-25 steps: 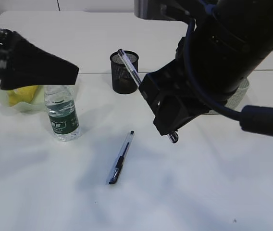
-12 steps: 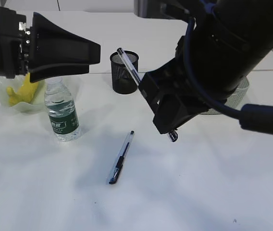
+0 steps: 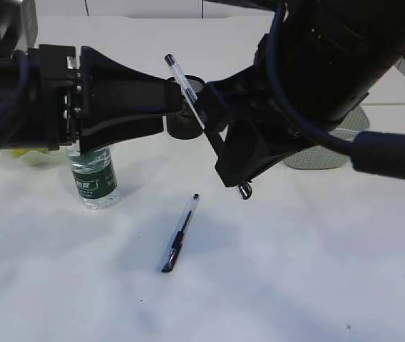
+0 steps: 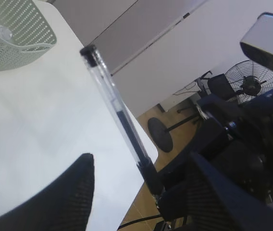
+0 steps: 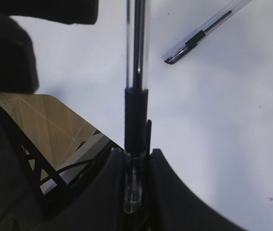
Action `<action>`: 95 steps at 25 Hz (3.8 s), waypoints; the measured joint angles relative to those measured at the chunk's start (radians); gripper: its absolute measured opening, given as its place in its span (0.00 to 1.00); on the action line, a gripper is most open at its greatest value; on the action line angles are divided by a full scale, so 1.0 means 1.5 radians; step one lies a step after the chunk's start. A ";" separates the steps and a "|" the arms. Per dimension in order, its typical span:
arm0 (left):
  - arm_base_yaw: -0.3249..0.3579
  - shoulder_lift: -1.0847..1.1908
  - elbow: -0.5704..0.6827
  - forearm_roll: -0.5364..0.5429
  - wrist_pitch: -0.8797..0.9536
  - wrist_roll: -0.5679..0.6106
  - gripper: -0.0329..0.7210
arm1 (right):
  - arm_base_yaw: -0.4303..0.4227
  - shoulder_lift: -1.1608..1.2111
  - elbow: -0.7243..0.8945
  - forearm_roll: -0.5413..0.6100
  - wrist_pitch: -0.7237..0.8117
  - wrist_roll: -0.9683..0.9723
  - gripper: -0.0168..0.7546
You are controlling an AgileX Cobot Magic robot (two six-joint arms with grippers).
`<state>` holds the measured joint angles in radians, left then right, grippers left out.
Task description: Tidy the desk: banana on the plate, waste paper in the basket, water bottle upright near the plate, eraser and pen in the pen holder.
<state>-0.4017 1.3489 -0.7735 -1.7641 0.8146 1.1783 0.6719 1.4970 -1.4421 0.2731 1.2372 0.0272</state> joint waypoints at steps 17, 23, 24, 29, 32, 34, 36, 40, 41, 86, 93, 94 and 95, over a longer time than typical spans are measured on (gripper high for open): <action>-0.016 0.000 0.001 -0.007 -0.026 0.002 0.61 | 0.000 0.000 0.000 0.066 0.000 0.002 0.11; -0.016 0.000 0.001 -0.007 -0.026 0.002 0.61 | 0.000 0.000 0.000 0.107 -0.001 0.002 0.11; -0.016 0.000 0.001 -0.007 -0.026 0.002 0.61 | 0.000 0.000 0.000 0.117 -0.004 -0.001 0.11; -0.016 0.000 0.001 -0.007 -0.024 0.002 0.61 | 0.000 0.010 0.000 0.161 -0.016 -0.009 0.11; -0.016 0.000 0.001 -0.007 -0.022 0.002 0.61 | 0.000 0.015 0.000 0.174 -0.019 -0.014 0.11; -0.016 0.000 0.001 -0.007 -0.022 0.002 0.60 | 0.000 0.015 0.000 0.175 -0.020 -0.018 0.11; -0.016 0.000 0.001 -0.007 -0.022 0.002 0.59 | 0.000 0.015 0.000 0.177 -0.020 -0.018 0.11; -0.016 0.000 0.001 -0.007 -0.022 0.002 0.51 | 0.000 0.015 0.000 0.179 -0.020 -0.018 0.11; -0.016 0.000 0.001 -0.007 -0.022 0.002 0.49 | 0.000 0.015 0.000 0.180 -0.020 -0.018 0.11; -0.018 0.000 0.001 -0.040 -0.001 -0.016 0.08 | 0.002 0.019 0.000 0.185 -0.073 -0.037 0.11; -0.018 0.000 0.001 -0.040 -0.005 -0.016 0.08 | 0.002 0.019 0.000 0.184 -0.073 -0.038 0.11; -0.018 0.000 0.001 -0.040 -0.005 -0.016 0.08 | 0.002 0.019 0.000 0.184 -0.073 -0.038 0.11; -0.018 0.000 0.001 -0.040 -0.007 -0.016 0.08 | 0.002 0.020 0.000 0.184 -0.073 -0.038 0.11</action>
<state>-0.4294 1.3489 -0.7713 -1.8243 0.8047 1.1539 0.6742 1.5276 -1.4426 0.5492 1.1273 -0.0304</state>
